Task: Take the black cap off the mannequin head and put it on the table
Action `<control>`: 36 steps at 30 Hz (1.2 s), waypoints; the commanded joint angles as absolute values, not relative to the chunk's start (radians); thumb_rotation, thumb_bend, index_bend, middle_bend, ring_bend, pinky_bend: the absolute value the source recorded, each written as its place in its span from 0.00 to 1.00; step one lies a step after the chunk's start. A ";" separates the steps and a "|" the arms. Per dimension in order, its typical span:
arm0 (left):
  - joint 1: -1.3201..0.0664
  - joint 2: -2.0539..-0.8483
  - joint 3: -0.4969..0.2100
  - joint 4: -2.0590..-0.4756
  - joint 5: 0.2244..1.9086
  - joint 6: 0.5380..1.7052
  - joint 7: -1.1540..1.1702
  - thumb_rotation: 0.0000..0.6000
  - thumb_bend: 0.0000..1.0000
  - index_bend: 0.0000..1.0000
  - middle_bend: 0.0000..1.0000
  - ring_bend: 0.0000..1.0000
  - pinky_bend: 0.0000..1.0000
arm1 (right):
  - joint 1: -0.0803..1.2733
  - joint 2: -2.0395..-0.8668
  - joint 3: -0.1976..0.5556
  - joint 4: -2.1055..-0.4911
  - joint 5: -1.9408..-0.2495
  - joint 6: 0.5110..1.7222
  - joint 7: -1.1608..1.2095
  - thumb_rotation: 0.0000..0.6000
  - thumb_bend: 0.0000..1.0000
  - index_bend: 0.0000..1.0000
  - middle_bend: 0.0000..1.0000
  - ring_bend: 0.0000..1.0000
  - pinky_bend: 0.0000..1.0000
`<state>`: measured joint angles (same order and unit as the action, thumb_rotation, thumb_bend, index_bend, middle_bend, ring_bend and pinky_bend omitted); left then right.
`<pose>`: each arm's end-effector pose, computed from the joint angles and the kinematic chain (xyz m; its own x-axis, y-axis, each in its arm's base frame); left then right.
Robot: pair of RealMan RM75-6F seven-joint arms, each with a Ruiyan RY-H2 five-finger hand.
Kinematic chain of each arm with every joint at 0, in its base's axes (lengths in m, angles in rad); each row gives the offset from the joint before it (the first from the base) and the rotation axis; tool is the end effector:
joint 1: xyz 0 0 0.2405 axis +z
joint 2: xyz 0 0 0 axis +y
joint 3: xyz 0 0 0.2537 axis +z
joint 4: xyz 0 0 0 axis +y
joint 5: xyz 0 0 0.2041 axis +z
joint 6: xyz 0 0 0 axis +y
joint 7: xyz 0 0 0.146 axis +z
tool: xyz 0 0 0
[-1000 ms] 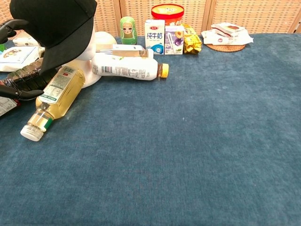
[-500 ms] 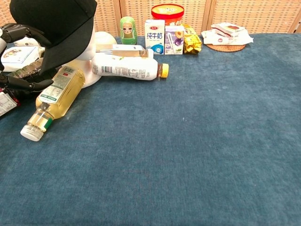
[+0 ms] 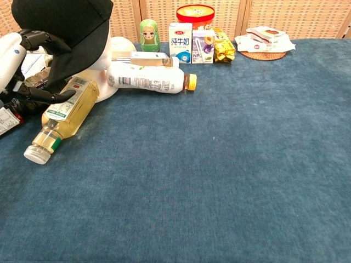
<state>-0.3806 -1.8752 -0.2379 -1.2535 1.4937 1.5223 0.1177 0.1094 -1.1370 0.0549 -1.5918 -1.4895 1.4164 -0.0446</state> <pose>-0.1790 0.2738 -0.0086 0.0617 -0.1952 0.9788 0.9726 -0.2083 -0.1028 -0.3094 -0.1909 0.1518 0.4369 -0.0549 0.8978 -0.8995 -0.0229 0.4363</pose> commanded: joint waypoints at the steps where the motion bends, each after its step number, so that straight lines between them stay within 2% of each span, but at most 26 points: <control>1: -0.391 -1.897 -0.246 -1.224 1.485 1.526 0.100 1.00 0.21 0.30 0.19 0.08 0.16 | 0.111 -1.138 0.055 -1.590 -1.490 1.415 -0.042 1.00 0.00 0.03 0.00 0.00 0.00; 10: -0.400 -1.928 -0.251 -1.164 1.489 1.554 0.065 1.00 0.36 0.36 0.25 0.14 0.24 | 0.114 -1.136 0.055 -1.583 -1.492 1.411 -0.024 1.00 0.00 0.03 0.00 0.00 0.00; 17: -0.411 -1.945 -0.257 -1.122 1.483 1.556 0.050 1.00 0.38 0.36 0.25 0.14 0.25 | 0.115 -1.136 0.050 -1.582 -1.500 1.411 -0.021 1.00 0.00 0.03 0.00 0.00 0.00; 24: -0.405 -1.945 -0.247 -1.088 1.499 1.592 0.014 1.00 0.48 0.40 0.28 0.18 0.37 | 0.115 -1.132 0.049 -1.585 -1.501 1.413 -0.012 1.00 0.00 0.03 0.00 0.00 0.00; 28: -0.399 -1.936 -0.244 -1.085 1.517 1.627 0.001 1.00 0.52 0.48 0.35 0.25 0.44 | 0.115 -1.130 0.047 -1.586 -1.505 1.414 -0.006 1.00 0.00 0.03 0.00 0.00 0.00; 36: -0.402 -1.917 -0.261 -1.075 1.550 1.702 -0.028 1.00 0.53 0.64 0.48 0.37 0.54 | 0.116 -1.126 0.043 -1.590 -1.511 1.412 0.003 1.00 0.00 0.03 0.00 0.00 0.00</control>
<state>-0.3991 -1.9218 -0.2549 -1.0767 1.5441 1.6926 -0.0230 0.1159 -1.1268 0.0432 -1.5893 -1.5108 1.4115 0.0026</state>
